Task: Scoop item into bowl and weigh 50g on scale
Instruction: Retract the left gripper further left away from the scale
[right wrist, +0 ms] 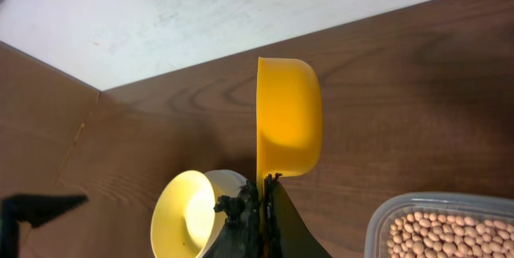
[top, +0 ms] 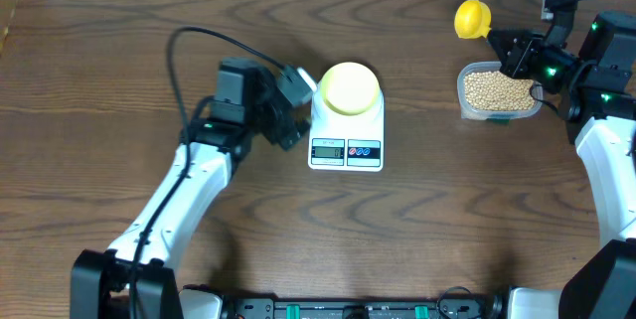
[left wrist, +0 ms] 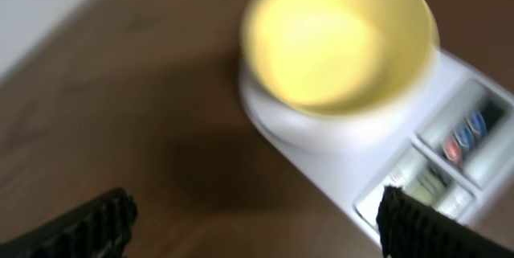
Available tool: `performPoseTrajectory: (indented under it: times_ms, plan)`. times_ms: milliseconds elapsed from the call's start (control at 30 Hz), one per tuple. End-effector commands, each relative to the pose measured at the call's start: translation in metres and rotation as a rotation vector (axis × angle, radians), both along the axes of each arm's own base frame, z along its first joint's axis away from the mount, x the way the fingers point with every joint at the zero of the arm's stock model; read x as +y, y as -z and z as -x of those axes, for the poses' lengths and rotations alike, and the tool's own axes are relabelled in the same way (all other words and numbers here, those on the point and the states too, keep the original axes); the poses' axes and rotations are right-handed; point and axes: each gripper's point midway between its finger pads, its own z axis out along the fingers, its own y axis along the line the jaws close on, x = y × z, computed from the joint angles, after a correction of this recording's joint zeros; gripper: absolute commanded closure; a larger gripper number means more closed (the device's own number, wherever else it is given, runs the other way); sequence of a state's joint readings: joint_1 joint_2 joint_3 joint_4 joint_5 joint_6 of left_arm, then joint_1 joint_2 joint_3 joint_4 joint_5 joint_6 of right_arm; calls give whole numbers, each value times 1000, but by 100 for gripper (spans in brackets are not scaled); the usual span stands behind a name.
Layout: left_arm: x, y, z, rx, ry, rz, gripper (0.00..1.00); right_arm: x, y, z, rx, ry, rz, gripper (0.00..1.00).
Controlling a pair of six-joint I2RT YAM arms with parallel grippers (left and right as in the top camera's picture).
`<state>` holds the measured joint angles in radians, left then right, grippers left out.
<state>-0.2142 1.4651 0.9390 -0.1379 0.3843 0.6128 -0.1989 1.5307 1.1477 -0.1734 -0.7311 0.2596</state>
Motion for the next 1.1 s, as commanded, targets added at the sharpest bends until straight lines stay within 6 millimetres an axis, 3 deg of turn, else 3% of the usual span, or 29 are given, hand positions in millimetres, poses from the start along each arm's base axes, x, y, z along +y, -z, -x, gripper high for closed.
performPoseTrajectory:
  times_ms: [0, 133, 233, 400, 633, 833, 1067]
  plan:
    - [15, -51, -11, -62, -94, 206, 2, -2, -19, 0, -43, 8, 5, 99]
    - [48, -73, -9, -112, -166, 209, 2, -2, -19, 0, -43, 8, 5, 99]
    - [55, -76, 4, -74, -157, 239, 2, -4, -18, -1, -41, 19, 12, 99]
    - [36, -53, 47, 70, 27, 234, 2, -6, -18, -2, -40, 27, 16, 99]
    - [20, -20, 99, 152, 288, 69, 2, -5, -17, -1, -33, 26, 14, 99]
    - [30, -6, 110, 202, 291, -9, 3, -5, -13, 1, -11, 26, 10, 99]
    - [40, 1, 105, 175, 309, -91, 2, -5, -11, 3, -2, 25, 10, 99]
